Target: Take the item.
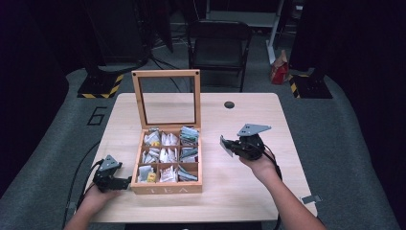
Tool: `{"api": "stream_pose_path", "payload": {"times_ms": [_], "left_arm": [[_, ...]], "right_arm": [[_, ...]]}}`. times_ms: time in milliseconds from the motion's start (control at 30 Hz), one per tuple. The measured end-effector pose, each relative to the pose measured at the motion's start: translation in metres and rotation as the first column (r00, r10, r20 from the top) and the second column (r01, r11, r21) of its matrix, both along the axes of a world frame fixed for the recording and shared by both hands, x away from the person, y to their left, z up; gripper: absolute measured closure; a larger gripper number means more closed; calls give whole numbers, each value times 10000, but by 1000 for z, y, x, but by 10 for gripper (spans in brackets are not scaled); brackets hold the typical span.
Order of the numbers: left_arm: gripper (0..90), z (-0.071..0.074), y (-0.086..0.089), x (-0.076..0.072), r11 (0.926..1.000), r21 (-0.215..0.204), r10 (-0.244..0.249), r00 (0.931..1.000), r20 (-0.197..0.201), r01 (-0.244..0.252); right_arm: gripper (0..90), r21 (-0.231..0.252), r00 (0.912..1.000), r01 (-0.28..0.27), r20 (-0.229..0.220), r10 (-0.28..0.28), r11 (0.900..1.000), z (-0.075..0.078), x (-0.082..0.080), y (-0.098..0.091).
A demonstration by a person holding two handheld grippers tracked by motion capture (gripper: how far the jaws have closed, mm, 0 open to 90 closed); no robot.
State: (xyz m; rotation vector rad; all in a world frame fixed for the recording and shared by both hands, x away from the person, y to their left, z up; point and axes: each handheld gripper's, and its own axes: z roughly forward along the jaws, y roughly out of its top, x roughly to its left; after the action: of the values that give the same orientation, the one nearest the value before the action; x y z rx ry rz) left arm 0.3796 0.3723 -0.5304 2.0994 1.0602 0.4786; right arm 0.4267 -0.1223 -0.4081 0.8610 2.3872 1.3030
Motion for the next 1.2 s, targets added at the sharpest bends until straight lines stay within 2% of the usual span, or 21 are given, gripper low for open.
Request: {"api": "stream_pose_path", "payload": {"times_ms": [167,500,1000,1200], "left_arm": [[141,0,0,0,10000,-12,7,10000,2,-7],[141,0,0,0,10000,-4,6,10000,9,-6],[141,0,0,0,10000,-1,1,10000,-1,-1],[141,0,0,0,10000,-3,2,10000,3,-2]], "right_arm": [[896,-171,9999,142,-94,-144,9998,-13,-1,-4],[896,-168,9987,368,-346,-374,9992,-35,-4,-11],[895,-443,9966,775,-233,-786,9960,-48,-6,-22],[895,-406,9955,904,-262,-915,9951,-51,-6,-24]]}}
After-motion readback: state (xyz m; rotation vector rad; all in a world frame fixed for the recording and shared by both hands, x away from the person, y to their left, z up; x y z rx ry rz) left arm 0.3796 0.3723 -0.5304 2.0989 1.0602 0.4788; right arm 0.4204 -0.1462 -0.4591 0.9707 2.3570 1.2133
